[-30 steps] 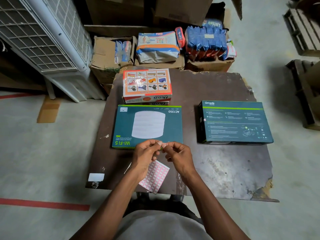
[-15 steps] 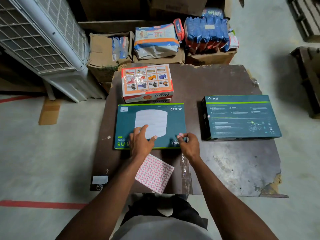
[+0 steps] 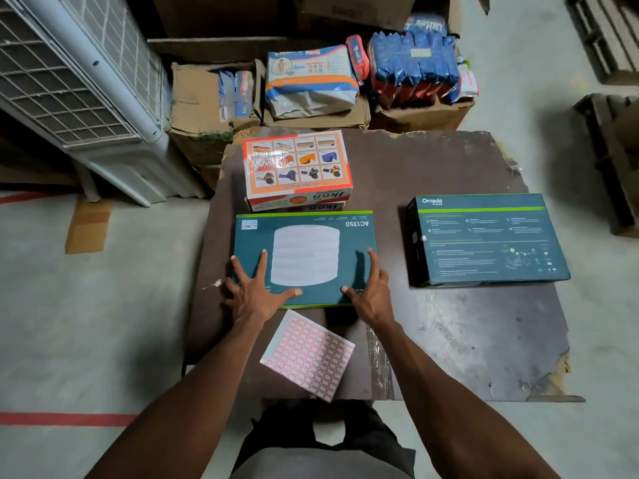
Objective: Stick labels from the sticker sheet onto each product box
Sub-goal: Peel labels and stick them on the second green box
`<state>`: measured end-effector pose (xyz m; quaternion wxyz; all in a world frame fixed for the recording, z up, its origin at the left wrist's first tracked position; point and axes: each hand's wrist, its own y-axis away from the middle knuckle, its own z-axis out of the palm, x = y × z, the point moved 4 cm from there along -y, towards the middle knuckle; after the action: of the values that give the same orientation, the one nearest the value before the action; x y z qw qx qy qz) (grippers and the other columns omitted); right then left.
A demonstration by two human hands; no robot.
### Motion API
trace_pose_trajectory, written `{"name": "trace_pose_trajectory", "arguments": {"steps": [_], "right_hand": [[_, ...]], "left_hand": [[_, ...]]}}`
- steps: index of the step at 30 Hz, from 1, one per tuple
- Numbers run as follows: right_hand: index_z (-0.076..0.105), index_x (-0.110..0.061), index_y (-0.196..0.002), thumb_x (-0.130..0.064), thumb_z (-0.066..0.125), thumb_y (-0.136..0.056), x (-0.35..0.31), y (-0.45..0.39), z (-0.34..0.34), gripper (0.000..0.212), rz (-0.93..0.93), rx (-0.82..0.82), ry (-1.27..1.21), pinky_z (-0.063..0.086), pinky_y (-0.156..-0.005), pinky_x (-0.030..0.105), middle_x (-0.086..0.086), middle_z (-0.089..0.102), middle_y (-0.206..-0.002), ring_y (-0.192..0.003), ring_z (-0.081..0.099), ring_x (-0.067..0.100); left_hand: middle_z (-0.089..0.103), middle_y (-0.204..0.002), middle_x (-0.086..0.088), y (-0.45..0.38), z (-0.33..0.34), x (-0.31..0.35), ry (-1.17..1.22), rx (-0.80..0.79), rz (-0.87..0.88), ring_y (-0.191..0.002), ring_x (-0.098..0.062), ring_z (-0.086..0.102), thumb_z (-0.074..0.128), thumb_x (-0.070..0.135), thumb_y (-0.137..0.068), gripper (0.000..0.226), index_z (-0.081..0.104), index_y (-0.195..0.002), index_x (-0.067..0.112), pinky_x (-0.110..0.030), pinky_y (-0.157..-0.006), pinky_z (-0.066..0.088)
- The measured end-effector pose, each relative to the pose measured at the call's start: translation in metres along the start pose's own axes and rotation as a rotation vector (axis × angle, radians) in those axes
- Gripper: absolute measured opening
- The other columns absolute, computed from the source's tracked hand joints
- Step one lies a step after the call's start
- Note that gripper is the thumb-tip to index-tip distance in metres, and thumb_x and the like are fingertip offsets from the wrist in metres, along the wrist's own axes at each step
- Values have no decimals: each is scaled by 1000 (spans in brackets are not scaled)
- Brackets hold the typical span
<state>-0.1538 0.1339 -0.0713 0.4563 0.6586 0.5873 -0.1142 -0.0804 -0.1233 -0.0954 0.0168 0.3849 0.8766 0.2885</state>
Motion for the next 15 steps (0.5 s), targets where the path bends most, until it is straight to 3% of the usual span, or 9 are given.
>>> {"name": "trace_pose_trajectory", "arguments": {"steps": [4, 9, 15], "right_hand": [[11, -38, -161, -27, 82, -86, -11, 7, -5, 104, -35, 57, 61, 45, -109, 57, 22, 41, -149, -134, 48, 44], [19, -40, -159, -48, 73, -88, -56, 20, -40, 90, -194, 305, 264, 45, -100, 55, 13, 48, -151, -121, 55, 41], [31, -40, -156, -42, 74, -86, -118, 55, -65, 82, -423, 540, 462, 41, -92, 47, -2, 50, -153, -114, 55, 31]], "left_hand": [[-17, -165, -8, 9, -7, 2, 27, 23, 3, -145, -47, 17, 62, 90, -62, 120, -5, -154, 54, -62, -110, 38], [-11, -165, -4, 27, -3, 8, 295, 2, -16, -143, -48, 17, 66, 87, -63, 118, 0, -156, 54, -62, -109, 37], [-5, -166, -6, 42, 8, 23, 547, -46, -32, -145, -47, 22, 56, 87, -66, 115, -2, -157, 48, -57, -111, 38]]}}
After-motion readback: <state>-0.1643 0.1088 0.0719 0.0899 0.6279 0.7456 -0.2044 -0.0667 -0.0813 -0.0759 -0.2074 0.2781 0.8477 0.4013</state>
